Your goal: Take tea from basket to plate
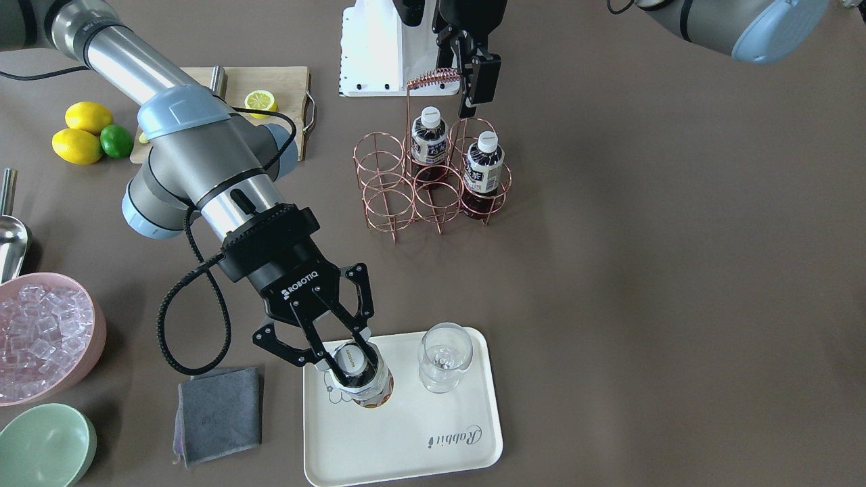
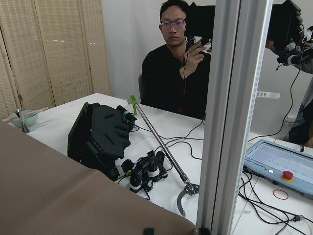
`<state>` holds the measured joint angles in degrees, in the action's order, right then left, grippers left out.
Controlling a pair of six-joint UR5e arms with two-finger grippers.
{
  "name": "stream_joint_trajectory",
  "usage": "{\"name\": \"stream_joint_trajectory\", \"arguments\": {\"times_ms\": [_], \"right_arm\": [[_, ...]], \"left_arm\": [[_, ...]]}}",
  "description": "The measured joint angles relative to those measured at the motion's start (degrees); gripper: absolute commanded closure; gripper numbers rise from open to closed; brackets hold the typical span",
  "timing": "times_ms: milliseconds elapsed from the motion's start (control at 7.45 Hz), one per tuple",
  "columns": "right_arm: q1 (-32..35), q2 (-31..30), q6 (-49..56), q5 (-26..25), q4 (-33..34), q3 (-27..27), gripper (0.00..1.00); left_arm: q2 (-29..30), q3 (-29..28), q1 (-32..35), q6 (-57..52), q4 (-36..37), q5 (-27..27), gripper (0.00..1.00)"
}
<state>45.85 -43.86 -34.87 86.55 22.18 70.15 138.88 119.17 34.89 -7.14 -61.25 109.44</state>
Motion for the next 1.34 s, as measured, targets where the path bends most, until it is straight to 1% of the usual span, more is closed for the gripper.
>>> {"name": "stream_joint_trajectory", "arguments": {"times_ms": [134,268,402,537,671,805,1073,1207,1341], "right_arm": [[-1.10,-0.14,0.24,-1.98,-0.63,-1.04,1.00],[-1.72,-0.47,0.50,-3.02,-1.05,-1.75,1.00],[-1.91,-0.92,1.07,-3.54,-1.59,-2.37,1.00],[-1.95,-1.17,1.81,-4.01,-2.90,-3.53,1.00],[-1.97,-1.26,2.20,-4.28,-3.81,-4.46,1.00],[-1.99,-1.26,2.36,-4.40,-4.19,-5.05,1.00],[-2.20,-1.25,2.43,-4.88,-4.33,-5.56,1.00],[-2.33,-1.32,2.44,-5.33,-4.34,-5.71,0.97],[-2.41,-1.36,2.49,-6.02,-4.34,-6.17,0.36]], "left_arm": [[-0.04,-0.14,0.04,-0.15,0.36,-0.32,0.01],[-0.06,-0.22,0.01,0.06,0.62,-0.15,0.03],[-0.02,-0.29,-0.09,0.65,0.72,0.11,0.17],[0.23,-0.32,-0.13,1.23,0.80,0.64,0.55],[0.67,-0.38,-0.16,1.58,0.84,1.48,0.85],[0.98,-0.40,-0.17,1.88,0.85,1.90,1.00],[1.25,-0.46,-0.17,2.02,0.76,2.06,1.00],[1.38,-0.54,-0.14,1.82,0.80,2.01,1.00],[1.52,-0.58,-0.02,1.68,1.26,2.01,1.00]]}}
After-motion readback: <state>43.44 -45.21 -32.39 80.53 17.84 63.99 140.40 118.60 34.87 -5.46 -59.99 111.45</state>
